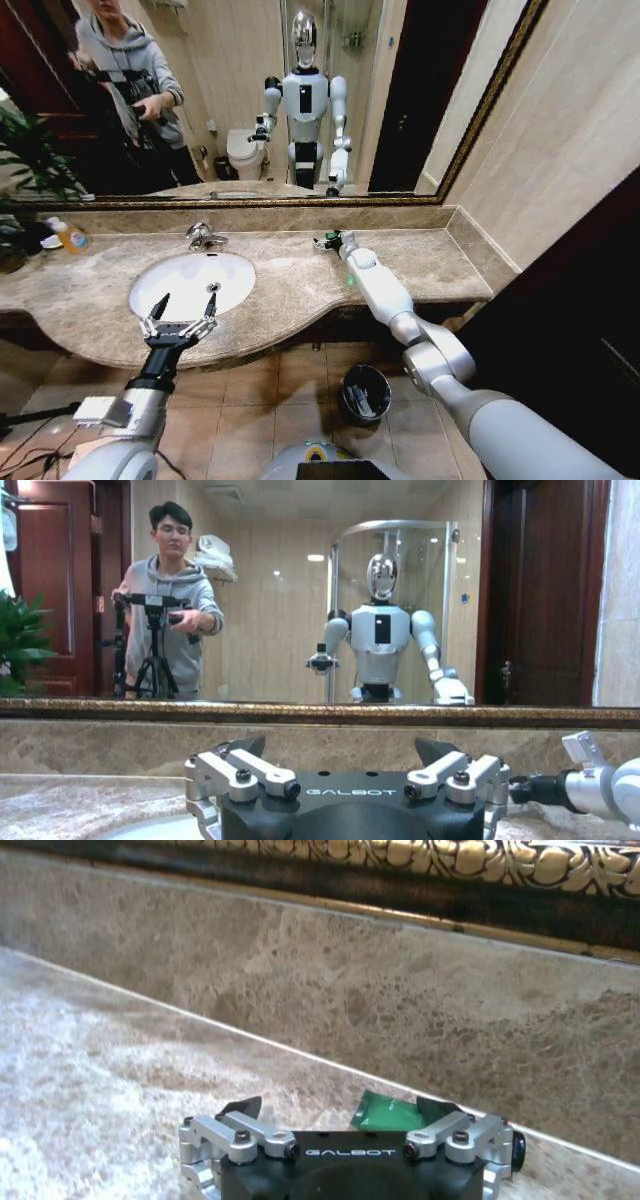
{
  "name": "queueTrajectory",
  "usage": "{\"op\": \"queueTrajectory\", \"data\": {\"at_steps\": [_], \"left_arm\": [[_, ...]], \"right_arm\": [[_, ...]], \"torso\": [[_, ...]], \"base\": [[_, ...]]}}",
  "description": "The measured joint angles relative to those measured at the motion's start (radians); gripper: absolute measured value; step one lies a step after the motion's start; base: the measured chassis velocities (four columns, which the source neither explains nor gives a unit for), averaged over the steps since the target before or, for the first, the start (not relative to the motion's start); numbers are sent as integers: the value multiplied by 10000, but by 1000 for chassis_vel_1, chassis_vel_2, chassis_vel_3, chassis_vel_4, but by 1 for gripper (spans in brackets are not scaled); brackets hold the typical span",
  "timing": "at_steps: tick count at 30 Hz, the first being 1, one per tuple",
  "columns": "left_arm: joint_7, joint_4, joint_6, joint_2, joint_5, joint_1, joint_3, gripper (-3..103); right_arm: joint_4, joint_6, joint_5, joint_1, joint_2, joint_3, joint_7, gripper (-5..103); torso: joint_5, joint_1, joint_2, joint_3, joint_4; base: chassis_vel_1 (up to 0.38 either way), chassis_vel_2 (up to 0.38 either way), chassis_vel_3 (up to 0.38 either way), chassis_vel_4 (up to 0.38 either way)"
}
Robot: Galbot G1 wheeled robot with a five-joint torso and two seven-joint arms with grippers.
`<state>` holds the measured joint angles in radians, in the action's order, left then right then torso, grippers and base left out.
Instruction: Pick up the trash from the sink and place it in the trash bin.
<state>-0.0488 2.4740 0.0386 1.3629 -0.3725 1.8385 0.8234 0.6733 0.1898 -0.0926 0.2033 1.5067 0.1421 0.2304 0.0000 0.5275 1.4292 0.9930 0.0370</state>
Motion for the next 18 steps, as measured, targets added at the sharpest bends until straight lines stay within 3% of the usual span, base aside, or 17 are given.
{"op": "queueTrajectory", "data": {"at_steps": [6, 9, 18], "left_arm": [[0, 0, 0, 0, 0, 0, 0, 100], [0, 0, 0, 0, 0, 0, 0, 100], [0, 0, 0, 0, 0, 0, 0, 100]], "right_arm": [[1336, 684, 241, 643, -575, 152, 475, 100], [2923, 956, 288, 1619, -1261, 170, 719, 100], [5338, 1179, 69, 3066, -2209, 276, 798, 100]], "torso": [[0, 1, 0, 0, 0], [2, 0, 0, 0, -2], [2, 0, 0, 0, -3]], "base": [[0, 0, 0, 0], [0, 0, 0, 0], [0, 0, 0, 0]]}}
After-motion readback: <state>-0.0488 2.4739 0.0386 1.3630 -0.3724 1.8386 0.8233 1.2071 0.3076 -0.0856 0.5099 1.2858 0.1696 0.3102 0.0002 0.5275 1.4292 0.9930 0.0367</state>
